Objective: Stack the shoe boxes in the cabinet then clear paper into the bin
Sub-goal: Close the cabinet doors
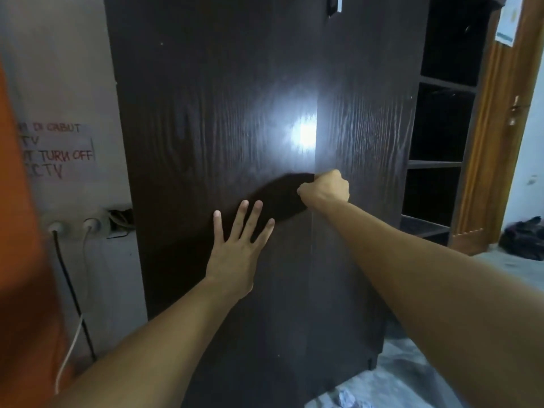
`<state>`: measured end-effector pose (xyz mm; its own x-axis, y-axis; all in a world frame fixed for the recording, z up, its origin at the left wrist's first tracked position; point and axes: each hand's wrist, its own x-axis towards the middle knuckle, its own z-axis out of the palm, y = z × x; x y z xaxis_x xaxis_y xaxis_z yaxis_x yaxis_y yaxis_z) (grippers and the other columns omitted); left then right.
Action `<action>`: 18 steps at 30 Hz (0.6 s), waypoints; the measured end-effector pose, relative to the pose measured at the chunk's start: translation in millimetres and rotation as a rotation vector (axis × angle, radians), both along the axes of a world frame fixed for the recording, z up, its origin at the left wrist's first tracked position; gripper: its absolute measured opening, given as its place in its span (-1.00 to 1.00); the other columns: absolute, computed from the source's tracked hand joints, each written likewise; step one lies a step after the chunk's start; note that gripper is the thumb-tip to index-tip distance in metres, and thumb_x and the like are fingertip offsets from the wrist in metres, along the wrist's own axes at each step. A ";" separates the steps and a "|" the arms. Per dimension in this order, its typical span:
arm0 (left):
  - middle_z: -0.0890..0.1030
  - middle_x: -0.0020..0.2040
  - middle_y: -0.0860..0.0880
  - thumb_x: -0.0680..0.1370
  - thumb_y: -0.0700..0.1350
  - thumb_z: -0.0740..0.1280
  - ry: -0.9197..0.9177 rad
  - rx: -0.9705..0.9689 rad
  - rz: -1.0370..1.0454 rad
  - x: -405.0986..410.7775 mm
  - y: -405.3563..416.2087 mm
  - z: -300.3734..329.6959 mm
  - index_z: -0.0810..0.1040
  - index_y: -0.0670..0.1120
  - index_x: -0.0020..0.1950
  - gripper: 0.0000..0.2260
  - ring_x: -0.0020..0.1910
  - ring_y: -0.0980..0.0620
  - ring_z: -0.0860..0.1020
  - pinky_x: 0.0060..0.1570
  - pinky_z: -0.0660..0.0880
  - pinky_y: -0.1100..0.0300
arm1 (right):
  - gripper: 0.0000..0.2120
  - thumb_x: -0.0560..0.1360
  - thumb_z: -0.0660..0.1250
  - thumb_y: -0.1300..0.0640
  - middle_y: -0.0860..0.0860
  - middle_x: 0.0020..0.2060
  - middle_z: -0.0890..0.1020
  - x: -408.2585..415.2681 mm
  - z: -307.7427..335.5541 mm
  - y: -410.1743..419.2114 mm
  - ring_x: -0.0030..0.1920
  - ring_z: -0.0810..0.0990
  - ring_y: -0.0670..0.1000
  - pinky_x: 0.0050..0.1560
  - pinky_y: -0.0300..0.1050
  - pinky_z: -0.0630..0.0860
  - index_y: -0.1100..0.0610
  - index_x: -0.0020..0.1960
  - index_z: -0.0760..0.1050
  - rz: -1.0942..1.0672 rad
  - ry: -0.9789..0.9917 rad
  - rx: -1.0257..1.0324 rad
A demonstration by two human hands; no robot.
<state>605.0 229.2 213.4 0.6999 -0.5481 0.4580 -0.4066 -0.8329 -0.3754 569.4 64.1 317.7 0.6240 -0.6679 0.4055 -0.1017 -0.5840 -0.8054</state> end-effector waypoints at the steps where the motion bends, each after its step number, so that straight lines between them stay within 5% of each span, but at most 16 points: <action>1: -0.61 0.40 -0.14 0.42 0.03 0.45 -0.014 0.001 -0.004 2.3 0.4 -1.5 -0.45 0.06 0.49 0.09 0.38 -0.20 -0.57 0.28 -0.43 -0.36 | -0.88 0.46 0.38 0.21 0.04 -0.28 0.50 0.9 0.0 -1.7 -0.28 0.49 0.02 -0.16 -0.17 0.51 0.22 -0.16 0.45 0.004 -0.006 -0.009; 3: -0.58 0.42 -0.15 0.43 0.02 0.43 -0.049 0.002 -0.014 5.4 0.9 -4.3 -0.45 0.05 0.49 0.07 0.40 -0.21 -0.54 0.28 -0.42 -0.36 | -0.90 0.45 0.36 0.25 0.08 -0.20 0.55 2.2 -3.3 -4.5 -0.20 0.56 0.05 -0.07 -0.09 0.60 0.24 -0.06 0.50 0.050 -0.002 -0.049; 6: -0.53 0.45 -0.18 0.46 0.03 0.39 -0.091 0.007 -0.020 9.3 0.5 -7.2 -0.39 0.03 0.52 0.00 0.43 -0.23 -0.49 0.30 -0.38 -0.38 | -0.65 0.44 0.31 0.28 0.11 -0.01 0.59 3.1 -15.7 -3.8 -0.02 0.60 0.12 0.03 0.00 0.62 0.22 0.22 0.50 0.158 0.037 -0.137; 8: -0.51 0.47 -0.18 0.45 0.02 0.40 -0.101 0.007 -0.006 11.8 -0.5 -9.2 -0.34 0.02 0.55 -0.01 0.44 -0.23 -0.48 0.32 -0.35 -0.39 | -0.44 0.46 0.30 0.29 0.13 0.19 0.51 4.2 -29.9 -1.2 0.15 0.54 0.14 0.13 -0.03 0.56 0.19 0.45 0.29 0.221 0.099 -0.247; 10: -0.52 0.46 -0.18 0.43 -0.01 0.43 -0.075 0.003 0.015 13.4 -2.5 -10.4 -0.35 0.01 0.54 0.02 0.42 -0.22 -0.51 0.31 -0.38 -0.38 | -0.20 0.46 0.30 0.30 0.08 0.55 0.14 8.4 -48.0 -0.3 0.46 0.28 0.21 0.34 0.07 0.41 0.13 0.58 -0.03 0.245 0.193 -0.378; 13: -0.57 0.43 -0.17 0.40 -0.07 0.44 -0.023 0.020 0.056 13.7 -7.7 -9.3 -0.39 0.01 0.52 0.07 0.39 -0.23 -0.55 0.27 -0.44 -0.36 | -0.07 0.45 0.30 0.29 -0.08 0.57 -0.28 14.7 -72.6 -4.6 0.57 -0.13 0.21 0.44 0.28 0.22 -0.01 0.59 -0.24 0.240 0.321 -0.458; 18: -0.58 0.41 -0.19 0.38 -0.07 0.45 0.019 0.020 0.104 10.5 -14.5 -6.9 -0.37 0.00 0.53 0.08 0.38 -0.26 -0.56 0.25 -0.44 -0.38 | -0.07 0.46 0.24 0.32 -0.13 0.54 -0.35 7.7 -73.1 -18.6 0.56 -0.07 0.23 0.41 0.20 0.30 -0.09 0.58 -0.27 0.327 0.378 -0.486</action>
<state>615.5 214.8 206.5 0.7620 -0.4811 0.4335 -0.3257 -0.8633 -0.3856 577.1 45.5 244.6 0.9194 -0.2197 0.3264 -0.0812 -0.9176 -0.3890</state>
